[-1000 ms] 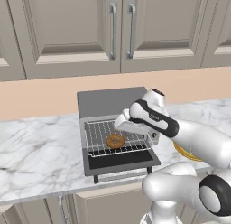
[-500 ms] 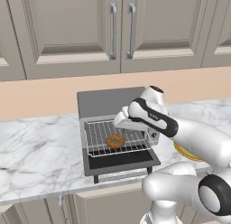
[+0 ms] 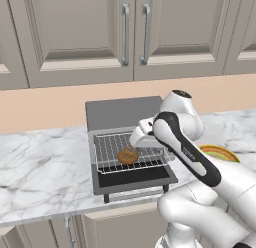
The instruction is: Pick up the bagel from the plate, place it on the toaster oven rack, close the door, and set the timer.
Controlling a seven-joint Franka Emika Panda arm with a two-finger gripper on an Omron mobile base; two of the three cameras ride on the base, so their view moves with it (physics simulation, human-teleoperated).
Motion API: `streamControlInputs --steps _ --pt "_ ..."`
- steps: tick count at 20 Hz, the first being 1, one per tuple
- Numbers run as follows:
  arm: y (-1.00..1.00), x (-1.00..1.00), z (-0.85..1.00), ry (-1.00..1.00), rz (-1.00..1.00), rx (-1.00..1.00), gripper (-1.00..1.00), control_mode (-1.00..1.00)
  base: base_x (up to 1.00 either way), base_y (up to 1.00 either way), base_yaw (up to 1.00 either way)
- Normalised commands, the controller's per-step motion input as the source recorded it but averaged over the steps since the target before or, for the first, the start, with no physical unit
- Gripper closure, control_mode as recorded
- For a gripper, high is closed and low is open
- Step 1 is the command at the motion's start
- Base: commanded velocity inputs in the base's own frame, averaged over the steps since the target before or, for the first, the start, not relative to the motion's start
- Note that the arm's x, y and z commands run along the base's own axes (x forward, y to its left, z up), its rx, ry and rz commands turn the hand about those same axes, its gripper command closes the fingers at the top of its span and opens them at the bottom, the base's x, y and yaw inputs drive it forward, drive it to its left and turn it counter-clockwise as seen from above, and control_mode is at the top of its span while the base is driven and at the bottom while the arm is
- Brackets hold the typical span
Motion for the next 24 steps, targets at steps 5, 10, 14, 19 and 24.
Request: streamControlInputs --steps 5,10,14,19,24 --pt "0.22 -0.54 -0.2 0.0 0.0 -0.25 -1.0 -1.0 0.0 0.0 0.0" --pt "0.03 -0.04 -0.42 0.0 0.0 -0.12 -1.0 -1.0 0.0 0.0 0.0" --pt "0.0 0.0 -0.47 -0.01 0.0 -0.05 -1.0 -1.0 0.0 0.0 0.0" --pt "0.0 0.07 -0.38 0.0 0.0 -0.03 -1.0 -1.0 0.0 0.0 0.0" --pt "0.0 0.3 -0.22 0.0 0.0 0.0 -1.0 -1.0 0.0 0.0 0.0"
